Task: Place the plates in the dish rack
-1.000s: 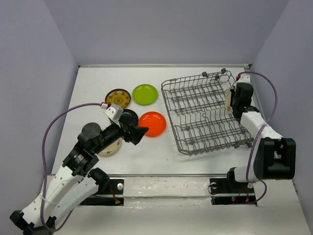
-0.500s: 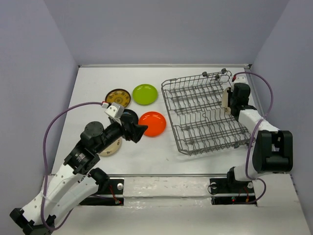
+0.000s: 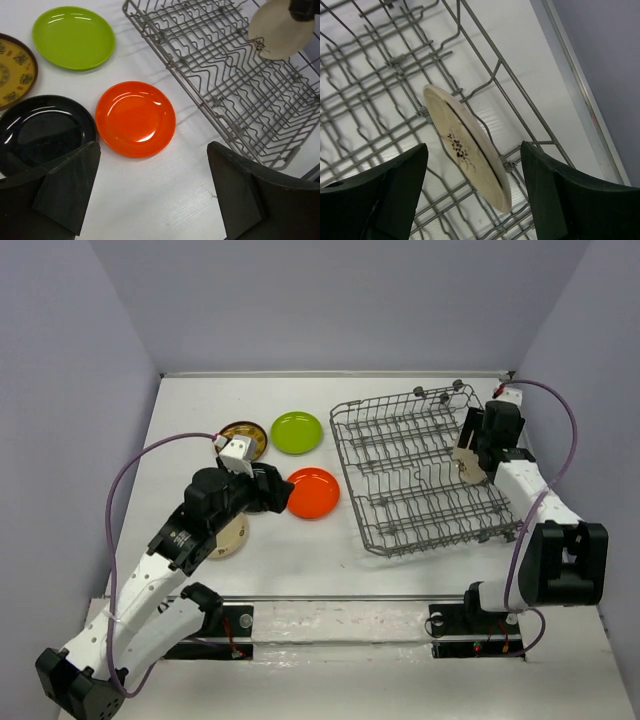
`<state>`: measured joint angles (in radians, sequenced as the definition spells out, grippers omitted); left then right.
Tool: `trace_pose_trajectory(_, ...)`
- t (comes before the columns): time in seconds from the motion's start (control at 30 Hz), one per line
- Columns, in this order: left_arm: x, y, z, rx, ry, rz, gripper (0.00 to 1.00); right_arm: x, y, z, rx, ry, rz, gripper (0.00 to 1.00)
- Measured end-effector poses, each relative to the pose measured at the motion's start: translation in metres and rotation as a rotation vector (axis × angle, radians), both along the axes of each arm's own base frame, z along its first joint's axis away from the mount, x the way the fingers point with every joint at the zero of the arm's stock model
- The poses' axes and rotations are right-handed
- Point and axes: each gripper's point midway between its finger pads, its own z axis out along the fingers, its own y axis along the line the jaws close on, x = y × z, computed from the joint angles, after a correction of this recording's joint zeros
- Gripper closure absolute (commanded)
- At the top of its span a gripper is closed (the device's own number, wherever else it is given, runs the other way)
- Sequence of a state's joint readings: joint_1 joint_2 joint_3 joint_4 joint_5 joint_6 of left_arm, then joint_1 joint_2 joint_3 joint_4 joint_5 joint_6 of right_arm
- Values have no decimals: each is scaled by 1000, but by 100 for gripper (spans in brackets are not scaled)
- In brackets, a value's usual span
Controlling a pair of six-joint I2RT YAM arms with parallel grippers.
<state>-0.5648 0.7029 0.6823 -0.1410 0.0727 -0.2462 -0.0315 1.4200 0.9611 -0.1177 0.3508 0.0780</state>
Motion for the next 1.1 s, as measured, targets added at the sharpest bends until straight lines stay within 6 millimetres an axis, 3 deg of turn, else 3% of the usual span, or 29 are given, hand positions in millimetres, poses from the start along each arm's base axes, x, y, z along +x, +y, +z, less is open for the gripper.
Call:
trace_pose_trajectory(0.17, 22, 24, -6, -7, 40, 117, 1, -2, 9, 41, 95, -120, -22, 18)
trace_pose_trajectory(0.33, 54, 55, -24, -52, 133, 258, 9, -11, 38, 79, 263, -242, 47, 19)
trace_pose_trajectory(0.5, 85, 97, -35, -219, 193, 436, 13, -28, 111, 104, 458, -352, 264, 21)
trace_pose_trajectory(0.6, 97, 113, -46, -312, 220, 531, 16, -38, 157, 99, 541, -342, 402, 23)
trace_pose_trajectory(0.7, 113, 124, -55, -369, 238, 611, 21, -55, 213, 79, 639, -269, 563, 24)
trace_pose_trajectory(0.83, 138, 150, -84, -419, 281, 776, 31, -78, 262, 58, 716, -175, 694, 24)
trace_pose_trajectory(0.97, 163, 172, -120, -389, 344, 906, 36, -94, 291, 58, 745, -146, 794, 24)
trace_pose_trajectory(1.1, 185, 184, -143, -348, 385, 969, 39, -98, 296, 66, 753, -163, 825, 24)
